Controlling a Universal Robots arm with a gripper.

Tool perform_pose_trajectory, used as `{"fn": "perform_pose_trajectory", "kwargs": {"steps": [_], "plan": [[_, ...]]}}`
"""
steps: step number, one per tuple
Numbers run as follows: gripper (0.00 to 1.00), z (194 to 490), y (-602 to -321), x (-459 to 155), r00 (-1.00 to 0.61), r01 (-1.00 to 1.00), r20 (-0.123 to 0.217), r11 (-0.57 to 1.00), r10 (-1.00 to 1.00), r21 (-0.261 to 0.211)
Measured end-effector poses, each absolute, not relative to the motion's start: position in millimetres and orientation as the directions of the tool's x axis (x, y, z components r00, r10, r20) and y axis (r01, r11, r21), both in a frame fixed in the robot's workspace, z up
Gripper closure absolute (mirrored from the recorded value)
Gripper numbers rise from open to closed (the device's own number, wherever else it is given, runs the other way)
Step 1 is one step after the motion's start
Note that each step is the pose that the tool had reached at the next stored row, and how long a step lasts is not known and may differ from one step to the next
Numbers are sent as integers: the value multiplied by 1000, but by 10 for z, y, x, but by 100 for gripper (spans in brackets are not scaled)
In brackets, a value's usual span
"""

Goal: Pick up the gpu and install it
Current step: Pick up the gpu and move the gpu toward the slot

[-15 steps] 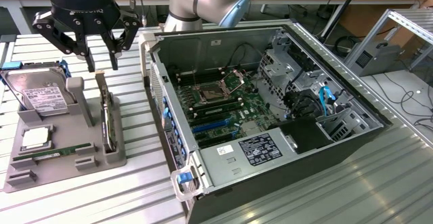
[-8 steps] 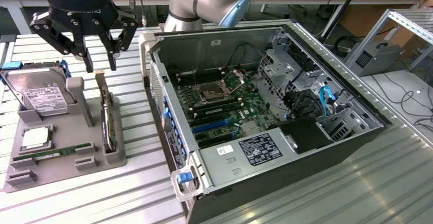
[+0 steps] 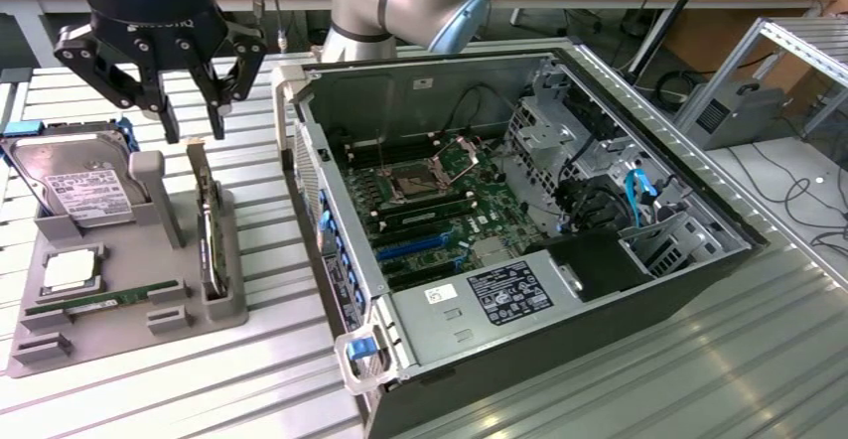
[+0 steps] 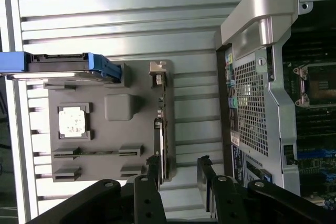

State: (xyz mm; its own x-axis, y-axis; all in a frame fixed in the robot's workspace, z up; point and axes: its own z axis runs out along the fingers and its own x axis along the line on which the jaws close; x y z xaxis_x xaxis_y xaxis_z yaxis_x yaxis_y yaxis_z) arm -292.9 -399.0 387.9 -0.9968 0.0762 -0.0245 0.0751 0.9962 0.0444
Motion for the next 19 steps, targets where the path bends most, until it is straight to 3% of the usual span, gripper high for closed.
{"fn": "perform_pose_trajectory", "kwargs": {"steps": [19], "plan": [[58, 3859, -3990, -3008, -997, 75, -24, 996, 76, 44]]}}
